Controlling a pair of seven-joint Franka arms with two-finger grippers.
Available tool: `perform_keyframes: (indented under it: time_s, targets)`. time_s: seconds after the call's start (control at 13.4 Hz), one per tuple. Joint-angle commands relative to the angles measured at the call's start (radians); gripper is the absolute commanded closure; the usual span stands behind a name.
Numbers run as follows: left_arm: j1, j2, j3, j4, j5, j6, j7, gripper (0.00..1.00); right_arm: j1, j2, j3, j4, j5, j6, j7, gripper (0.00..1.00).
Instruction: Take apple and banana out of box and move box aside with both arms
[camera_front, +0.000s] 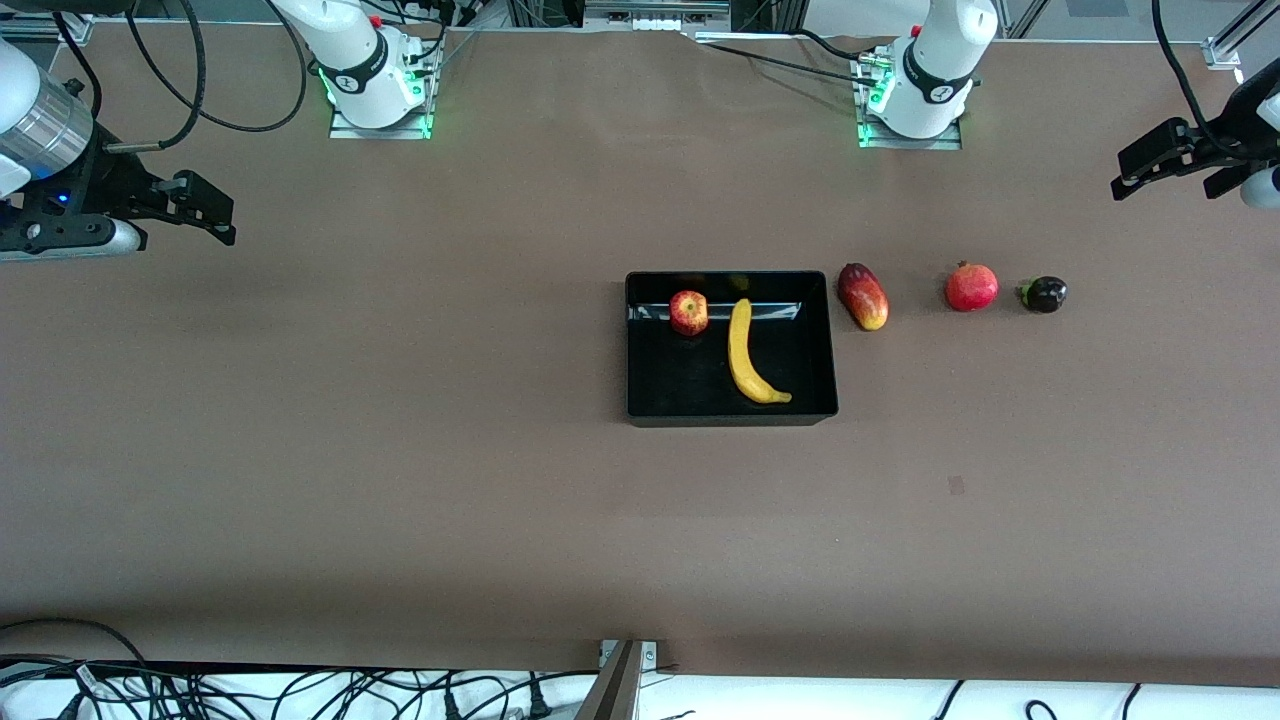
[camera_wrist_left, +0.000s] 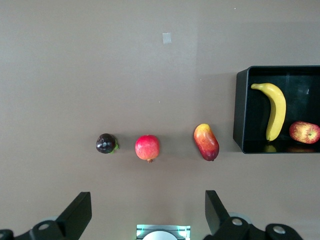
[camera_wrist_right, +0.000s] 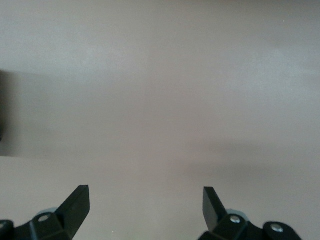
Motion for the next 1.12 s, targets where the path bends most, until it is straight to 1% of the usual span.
perform_keyframes:
  time_s: [0.0, 0.82, 1.04]
  targets:
    - [-0.003, 0.01, 0.001, 0.033, 0.026, -0.023, 0.005, 0.0, -0.01, 0.003, 0.012, 0.013, -0.019, -0.007, -0.01, 0.0]
    - [-0.003, 0.01, 0.003, 0.033, 0.026, -0.023, -0.011, 0.0, -0.01, 0.004, 0.012, 0.013, -0.019, -0.007, -0.01, 0.0]
    - [-0.003, 0.012, 0.0, 0.029, 0.026, -0.023, -0.043, 0.0, -0.01, 0.003, 0.012, 0.013, -0.019, -0.007, -0.01, 0.0]
